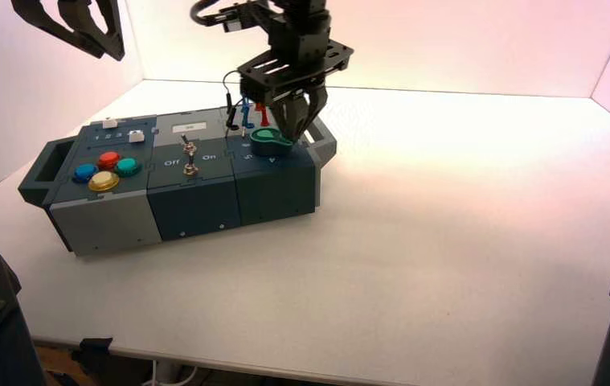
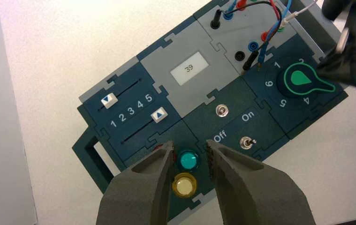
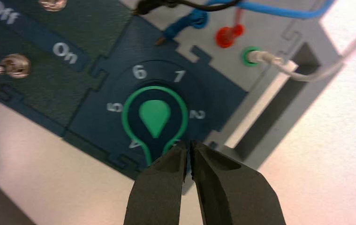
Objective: Turn the knob to position 6.
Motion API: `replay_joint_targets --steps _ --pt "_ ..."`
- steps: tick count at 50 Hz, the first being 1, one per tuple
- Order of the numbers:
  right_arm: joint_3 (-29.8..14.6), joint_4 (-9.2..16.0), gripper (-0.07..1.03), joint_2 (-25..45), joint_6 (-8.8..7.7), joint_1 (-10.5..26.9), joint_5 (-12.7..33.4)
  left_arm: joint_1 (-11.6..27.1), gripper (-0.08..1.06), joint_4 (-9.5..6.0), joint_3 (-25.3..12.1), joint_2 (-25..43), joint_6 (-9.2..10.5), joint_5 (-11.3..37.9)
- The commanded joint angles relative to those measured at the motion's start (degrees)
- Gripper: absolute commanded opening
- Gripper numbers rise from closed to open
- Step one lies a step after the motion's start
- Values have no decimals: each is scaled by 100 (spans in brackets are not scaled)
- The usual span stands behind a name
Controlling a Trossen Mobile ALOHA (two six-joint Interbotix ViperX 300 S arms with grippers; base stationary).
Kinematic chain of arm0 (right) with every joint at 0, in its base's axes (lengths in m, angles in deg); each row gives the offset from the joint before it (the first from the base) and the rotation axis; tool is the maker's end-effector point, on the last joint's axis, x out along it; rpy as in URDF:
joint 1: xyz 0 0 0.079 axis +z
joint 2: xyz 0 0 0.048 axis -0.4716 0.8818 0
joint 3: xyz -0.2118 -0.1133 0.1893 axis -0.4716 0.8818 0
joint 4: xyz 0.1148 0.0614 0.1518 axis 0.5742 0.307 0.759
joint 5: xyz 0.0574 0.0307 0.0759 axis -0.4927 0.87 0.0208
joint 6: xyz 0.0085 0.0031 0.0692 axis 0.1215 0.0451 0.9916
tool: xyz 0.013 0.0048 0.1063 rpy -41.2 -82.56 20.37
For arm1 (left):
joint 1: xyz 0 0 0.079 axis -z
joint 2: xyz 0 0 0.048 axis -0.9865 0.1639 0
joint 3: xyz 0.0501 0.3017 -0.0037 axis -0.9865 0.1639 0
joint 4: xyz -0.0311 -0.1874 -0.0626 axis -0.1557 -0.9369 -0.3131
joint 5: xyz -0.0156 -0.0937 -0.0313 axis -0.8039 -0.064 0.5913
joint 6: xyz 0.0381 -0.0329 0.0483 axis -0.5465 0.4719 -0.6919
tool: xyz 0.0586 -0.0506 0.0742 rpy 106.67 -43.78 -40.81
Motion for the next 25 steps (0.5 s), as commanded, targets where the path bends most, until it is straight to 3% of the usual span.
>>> replay_joint_targets --steps 1,25 --pt "-62 105 5 -123 -9 202 -9 44 38 -9 -79 -53 9 -26" --pt "-176 369 5 -97 -9 413 26 -70 38 26 -35 -501 9 -132"
